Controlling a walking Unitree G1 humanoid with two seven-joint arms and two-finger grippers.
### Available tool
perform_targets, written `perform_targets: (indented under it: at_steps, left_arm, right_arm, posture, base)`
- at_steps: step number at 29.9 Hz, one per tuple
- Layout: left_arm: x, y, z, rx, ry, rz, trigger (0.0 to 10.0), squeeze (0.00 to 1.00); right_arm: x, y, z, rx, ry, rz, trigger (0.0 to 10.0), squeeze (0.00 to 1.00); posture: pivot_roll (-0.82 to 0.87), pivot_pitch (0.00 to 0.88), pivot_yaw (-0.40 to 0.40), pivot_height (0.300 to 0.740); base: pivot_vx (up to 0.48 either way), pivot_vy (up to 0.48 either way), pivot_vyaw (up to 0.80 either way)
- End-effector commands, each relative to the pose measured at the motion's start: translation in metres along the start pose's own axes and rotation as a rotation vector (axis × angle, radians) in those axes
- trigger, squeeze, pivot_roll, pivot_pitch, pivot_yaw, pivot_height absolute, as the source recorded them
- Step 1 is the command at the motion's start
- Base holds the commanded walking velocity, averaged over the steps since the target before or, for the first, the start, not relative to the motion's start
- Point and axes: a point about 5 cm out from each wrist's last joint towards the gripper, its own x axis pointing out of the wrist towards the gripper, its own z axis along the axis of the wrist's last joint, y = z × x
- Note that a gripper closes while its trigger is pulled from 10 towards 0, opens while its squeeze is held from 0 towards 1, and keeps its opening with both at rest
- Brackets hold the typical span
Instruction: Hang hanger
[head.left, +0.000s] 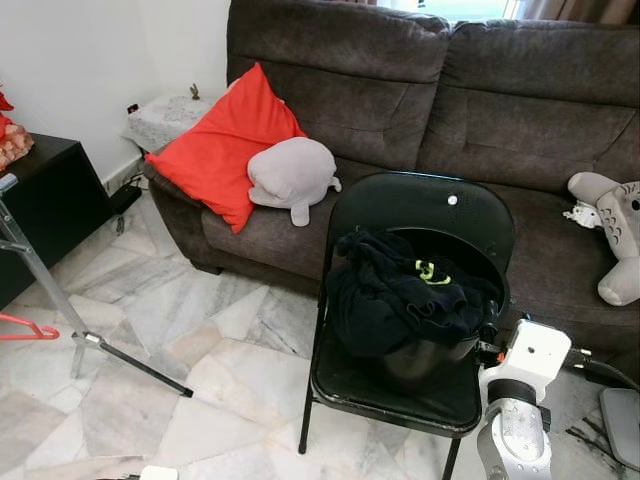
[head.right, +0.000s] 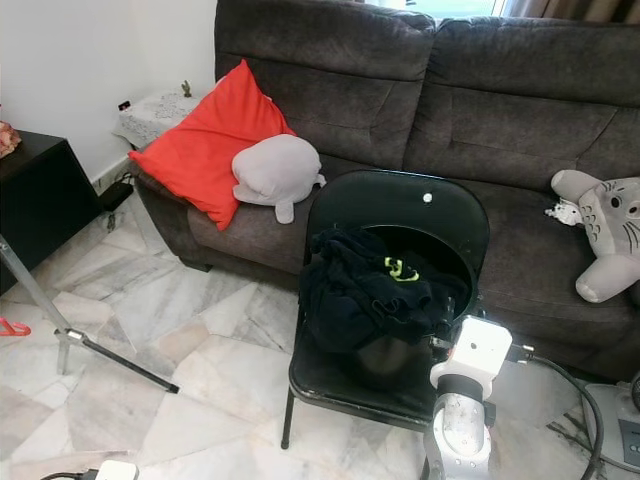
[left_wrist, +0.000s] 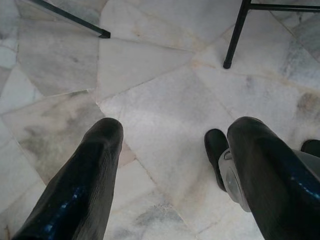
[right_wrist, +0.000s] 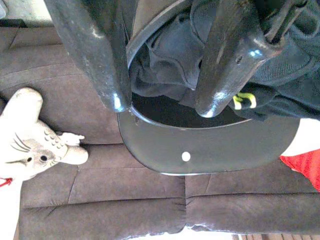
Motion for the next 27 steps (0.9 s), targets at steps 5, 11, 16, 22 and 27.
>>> perform_targets:
  at_steps: [5, 11, 16, 22, 27]
  left_arm:
    - [-0.003, 0.001, -0.011, 0.005, 0.054, -0.004, 10.0, 0.0]
    - [-0.003, 0.001, -0.01, 0.002, 0.054, -0.004, 10.0, 0.0]
    - [-0.003, 0.001, -0.009, -0.001, 0.052, -0.006, 10.0, 0.0]
    - [-0.003, 0.001, -0.009, 0.002, 0.054, -0.009, 10.0, 0.0]
    - [-0.002, 0.001, -0.009, 0.007, 0.055, -0.01, 10.0, 0.0]
  right_arm:
    - [0.0, 0.002, 0.003, 0.0, -0.009, 0.004, 10.0, 0.0]
    - [-0.001, 0.002, 0.003, 0.0, -0.007, 0.007, 10.0, 0.0]
    - [-0.002, 0.002, 0.003, 0.001, -0.009, 0.012, 10.0, 0.0]
    - [-0.013, -0.004, 0.004, -0.004, -0.023, -0.008, 10.0, 0.0]
    - [-0.024, -0.01, 0.003, -0.037, -0.019, -0.004, 10.0, 0.0]
  posture:
    - [0.0, 0.085, 0.034, 0.74]
    - [0.0, 0.085, 0.034, 0.74]
    - [0.0, 0.084, 0.033, 0.74]
    - [-0.01, 0.082, 0.034, 0.74]
    - [-0.01, 0.073, 0.034, 0.74]
  base:
    - [0.337, 0.0, 0.0]
    - [0.344, 0.0, 0.0]
    - [0.0, 0.0, 0.0]
    - [0.0, 0.0, 0.0]
    - [0.0, 0.0, 0.0]
